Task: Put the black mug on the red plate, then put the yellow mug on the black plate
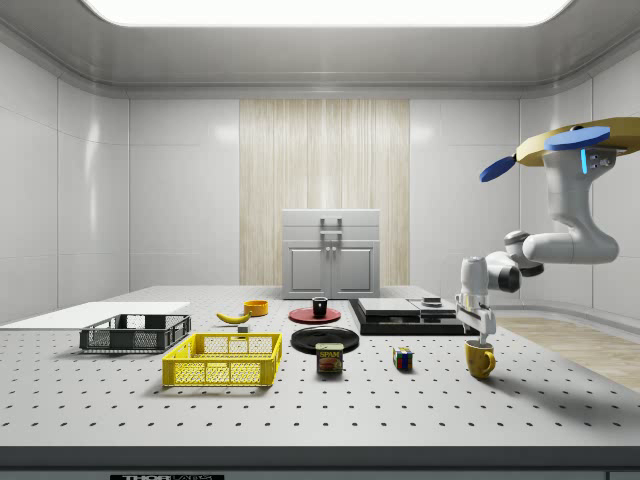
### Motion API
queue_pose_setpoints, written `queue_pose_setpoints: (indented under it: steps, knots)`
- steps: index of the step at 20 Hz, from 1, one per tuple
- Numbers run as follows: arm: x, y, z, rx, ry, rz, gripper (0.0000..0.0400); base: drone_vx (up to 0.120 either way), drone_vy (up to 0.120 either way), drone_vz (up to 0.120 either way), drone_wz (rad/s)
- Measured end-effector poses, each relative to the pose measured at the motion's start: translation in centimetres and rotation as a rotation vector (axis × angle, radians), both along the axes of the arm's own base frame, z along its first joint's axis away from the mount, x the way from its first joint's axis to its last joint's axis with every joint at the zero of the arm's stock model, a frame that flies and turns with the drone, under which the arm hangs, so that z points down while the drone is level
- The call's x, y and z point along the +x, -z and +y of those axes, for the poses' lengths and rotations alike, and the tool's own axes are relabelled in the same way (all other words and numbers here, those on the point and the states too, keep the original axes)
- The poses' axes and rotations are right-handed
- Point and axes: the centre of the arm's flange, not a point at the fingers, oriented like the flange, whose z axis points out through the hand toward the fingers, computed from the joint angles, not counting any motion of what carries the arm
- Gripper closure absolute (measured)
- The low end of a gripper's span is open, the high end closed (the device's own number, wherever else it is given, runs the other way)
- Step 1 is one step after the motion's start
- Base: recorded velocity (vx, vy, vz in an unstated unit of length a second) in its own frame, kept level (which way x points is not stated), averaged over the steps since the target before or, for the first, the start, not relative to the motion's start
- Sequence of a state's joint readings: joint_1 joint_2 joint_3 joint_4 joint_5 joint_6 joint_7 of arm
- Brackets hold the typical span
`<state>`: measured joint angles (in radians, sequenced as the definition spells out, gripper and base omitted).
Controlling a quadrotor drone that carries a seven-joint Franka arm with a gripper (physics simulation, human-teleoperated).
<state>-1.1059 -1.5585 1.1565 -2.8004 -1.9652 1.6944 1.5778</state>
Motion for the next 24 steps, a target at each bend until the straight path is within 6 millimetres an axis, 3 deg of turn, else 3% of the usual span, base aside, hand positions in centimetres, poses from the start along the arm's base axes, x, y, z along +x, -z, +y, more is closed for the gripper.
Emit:
queue_pose_setpoints:
  steps: [8, 9, 11, 14, 18, 24]
  knots:
    - [0.0, -2.2, 0.0, 0.0, 0.0, 0.0, 0.0, 0.0, 0.0, 0.0, 0.0]
    - [0.0, -2.4, 0.0, 0.0, 0.0, 0.0, 0.0064, 0.0, 0.0, 0.0, 0.0]
    - [0.0, -2.7, 0.0, 0.0, 0.0, 0.0, 0.0153, 0.0, 0.0, 0.0, 0.0]
    - [0.0, -3.0, 0.0, 0.0, 0.0, 0.0, 0.0225, 0.0, 0.0, 0.0, 0.0]
    - [0.0, -2.1, 0.0, 0.0, 0.0, 0.0, 0.0266, 0.0, 0.0, 0.04, 0.0]
    - [0.0, 0.1, 0.0, 0.0, 0.0, 0.0, 0.0285, 0.0, 0.0, 0.113, 0.0]
